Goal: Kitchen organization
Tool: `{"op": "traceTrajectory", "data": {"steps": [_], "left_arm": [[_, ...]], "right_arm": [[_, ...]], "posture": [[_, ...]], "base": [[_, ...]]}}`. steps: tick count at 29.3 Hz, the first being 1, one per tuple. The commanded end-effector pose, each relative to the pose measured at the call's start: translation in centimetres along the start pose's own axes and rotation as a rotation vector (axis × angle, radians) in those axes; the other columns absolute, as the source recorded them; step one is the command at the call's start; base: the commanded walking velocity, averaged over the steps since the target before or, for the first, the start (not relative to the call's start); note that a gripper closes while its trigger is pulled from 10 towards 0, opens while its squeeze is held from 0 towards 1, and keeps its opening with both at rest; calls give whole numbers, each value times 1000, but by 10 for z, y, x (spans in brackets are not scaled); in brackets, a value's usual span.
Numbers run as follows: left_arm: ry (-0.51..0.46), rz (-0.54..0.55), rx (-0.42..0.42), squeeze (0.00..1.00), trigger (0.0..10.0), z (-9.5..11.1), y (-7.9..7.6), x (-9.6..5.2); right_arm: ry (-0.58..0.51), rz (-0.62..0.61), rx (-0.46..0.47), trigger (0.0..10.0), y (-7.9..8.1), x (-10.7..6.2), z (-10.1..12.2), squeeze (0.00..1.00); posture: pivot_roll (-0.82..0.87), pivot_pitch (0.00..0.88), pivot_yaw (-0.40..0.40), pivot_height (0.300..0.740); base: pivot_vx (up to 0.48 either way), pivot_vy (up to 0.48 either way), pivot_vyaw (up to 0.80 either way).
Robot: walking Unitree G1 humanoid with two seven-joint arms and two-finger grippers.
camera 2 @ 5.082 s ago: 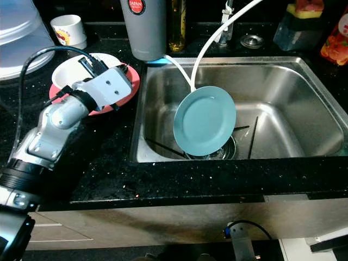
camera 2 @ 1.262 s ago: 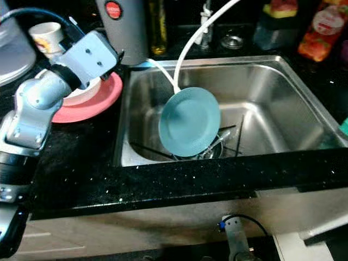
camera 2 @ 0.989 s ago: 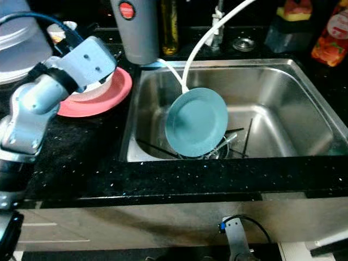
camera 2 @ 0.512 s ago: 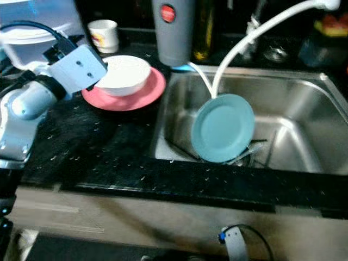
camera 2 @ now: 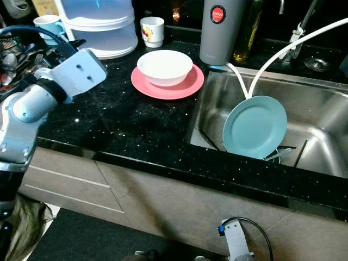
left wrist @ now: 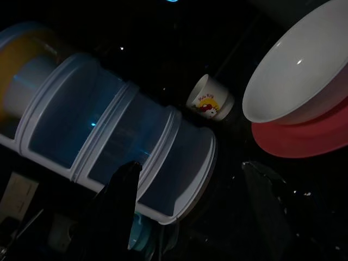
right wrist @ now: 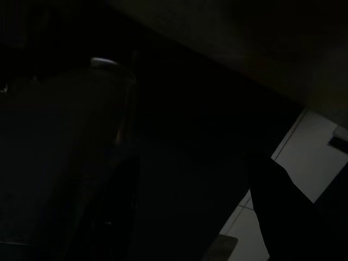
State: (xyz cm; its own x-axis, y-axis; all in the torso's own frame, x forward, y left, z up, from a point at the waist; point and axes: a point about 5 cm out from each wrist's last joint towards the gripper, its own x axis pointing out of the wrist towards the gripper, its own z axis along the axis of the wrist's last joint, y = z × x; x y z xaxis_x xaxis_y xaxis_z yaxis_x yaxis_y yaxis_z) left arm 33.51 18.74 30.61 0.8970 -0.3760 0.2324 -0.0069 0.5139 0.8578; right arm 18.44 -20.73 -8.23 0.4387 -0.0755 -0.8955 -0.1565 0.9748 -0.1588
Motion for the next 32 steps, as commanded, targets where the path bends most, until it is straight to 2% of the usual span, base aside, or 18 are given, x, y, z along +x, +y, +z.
{"op": "traceTrajectory", "data": {"steps": [1, 7, 9, 16, 18, 22, 23, 26, 27, 30, 32], "left_arm": [[-16, -27, 6, 0, 10000, -2, -1, 2], [-29, -50, 12, 0, 10000, -11, 1, 9], [-14, -62, 5, 0, 10000, -26, 8, 23], [-20, -80, 13, 0, 10000, -29, 11, 37], [-73, -94, -31, 0, 10000, -19, 8, 43], [-185, -127, -181, 0, 10000, -4, -3, 48], [-204, -139, -196, 0, 10000, -1, -9, 49], [-216, -146, -204, 0, 10000, 1, -13, 50], [-253, -169, -240, 0, 10000, 7, -21, 49], [-270, -172, -275, 0, 10000, 11, -25, 49], [-309, -148, -354, 0, 10000, 20, -26, 48]], "right_arm": [[32, -11, -9, 10000, -3, 0, -7, 0], [48, -16, -15, 10000, -4, -1, -9, 0], [51, -26, -8, 10000, -7, -1, -13, 0], [58, -37, -8, 10000, -10, -2, -18, 0], [63, -41, -4, 10000, -11, -2, -21, 0], [68, -43, -4, 10000, -12, -2, -23, 0], [68, -43, -5, 10000, -11, -2, -23, 0], [68, -43, -5, 10000, -11, -2, -23, 0], [67, -42, -5, 10000, -11, -2, -22, 0], [67, -42, -5, 10000, -10, -2, -22, 0], [63, -39, -3, 10000, -9, -2, -21, 0]], "posture": [[31, 128, -19, 740], [22, 129, -25, 740], [-9, 140, -20, 740], [-32, 153, -15, 740], [-39, 160, -13, 740], [-41, 163, -15, 740], [-41, 163, -15, 740], [-39, 163, -15, 740], [-36, 161, -14, 740], [-34, 159, -13, 740], [-30, 155, -13, 740]], "base": [[0, 0, 0], [0, 0, 0], [0, 0, -391], [0, 0, 0], [0, 0, 0], [0, 0, 0], [0, 0, 0], [0, 0, 0], [0, 0, 0], [415, 0, 0], [456, 0, 0]]}}
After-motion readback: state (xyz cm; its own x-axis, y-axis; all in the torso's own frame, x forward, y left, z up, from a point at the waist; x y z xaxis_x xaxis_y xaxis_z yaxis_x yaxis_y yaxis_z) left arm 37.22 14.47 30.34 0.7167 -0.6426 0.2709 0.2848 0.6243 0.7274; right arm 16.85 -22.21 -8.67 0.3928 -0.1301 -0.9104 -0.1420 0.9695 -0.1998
